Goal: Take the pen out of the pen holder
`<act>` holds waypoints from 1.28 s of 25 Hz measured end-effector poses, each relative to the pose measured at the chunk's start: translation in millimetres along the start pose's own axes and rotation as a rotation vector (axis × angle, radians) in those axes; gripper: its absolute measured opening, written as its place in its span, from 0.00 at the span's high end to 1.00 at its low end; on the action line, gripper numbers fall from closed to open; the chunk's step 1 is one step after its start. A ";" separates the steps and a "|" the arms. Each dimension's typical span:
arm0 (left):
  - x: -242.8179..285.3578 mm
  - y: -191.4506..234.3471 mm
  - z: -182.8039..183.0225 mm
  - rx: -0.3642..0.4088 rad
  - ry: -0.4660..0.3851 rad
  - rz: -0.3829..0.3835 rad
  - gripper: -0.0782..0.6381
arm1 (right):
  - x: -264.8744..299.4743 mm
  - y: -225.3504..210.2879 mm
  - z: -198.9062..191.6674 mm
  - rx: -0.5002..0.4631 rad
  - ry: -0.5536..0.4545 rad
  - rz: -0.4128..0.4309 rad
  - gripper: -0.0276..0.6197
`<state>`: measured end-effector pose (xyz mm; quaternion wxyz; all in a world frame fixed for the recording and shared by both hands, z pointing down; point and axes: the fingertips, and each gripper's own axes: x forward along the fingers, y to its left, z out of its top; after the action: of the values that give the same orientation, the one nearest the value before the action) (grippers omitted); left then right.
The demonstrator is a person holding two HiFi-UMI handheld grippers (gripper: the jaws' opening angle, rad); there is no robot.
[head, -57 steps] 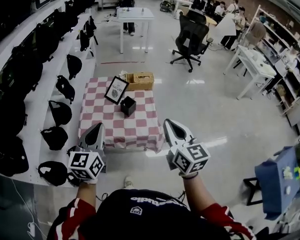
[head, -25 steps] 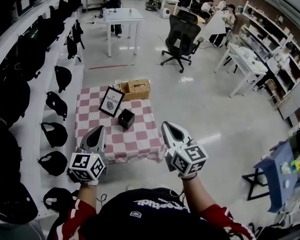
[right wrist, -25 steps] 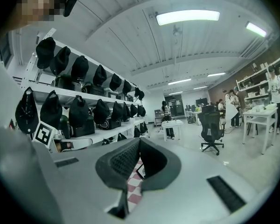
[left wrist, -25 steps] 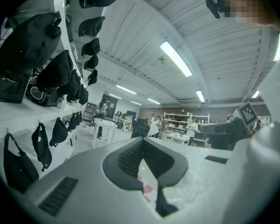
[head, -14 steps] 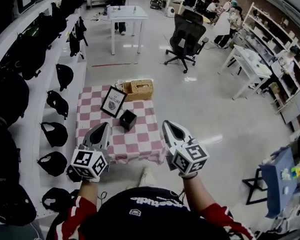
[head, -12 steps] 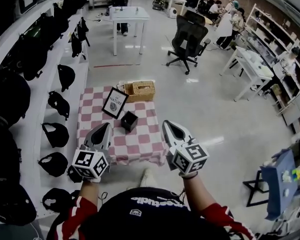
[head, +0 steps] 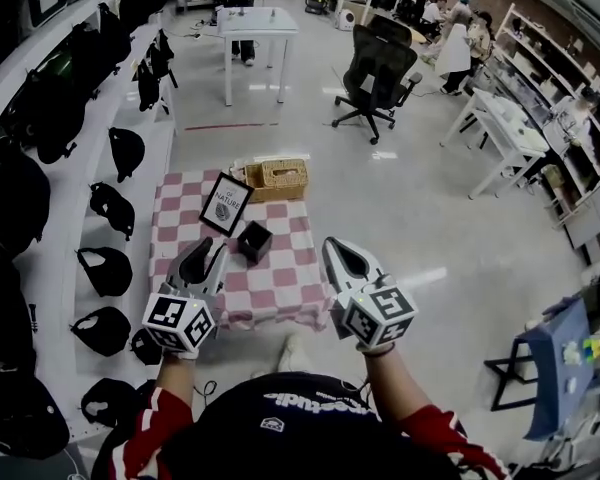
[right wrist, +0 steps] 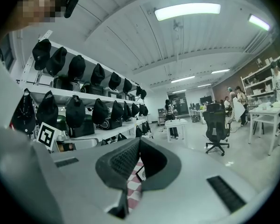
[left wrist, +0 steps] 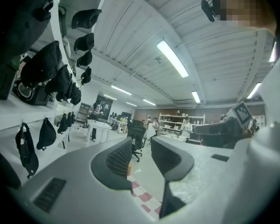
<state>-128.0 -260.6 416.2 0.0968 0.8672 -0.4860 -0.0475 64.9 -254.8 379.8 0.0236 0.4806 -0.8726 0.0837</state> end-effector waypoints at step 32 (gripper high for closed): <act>88.6 31.4 -142.2 0.155 0.314 0.000 0.70 | 41.6 -22.9 -38.0 0.011 0.102 0.048 0.96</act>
<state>-82.8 -334.8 562.9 0.1044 0.8690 -0.4671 0.1260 60.4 -295.1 425.0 0.0635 0.4545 -0.8812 0.1137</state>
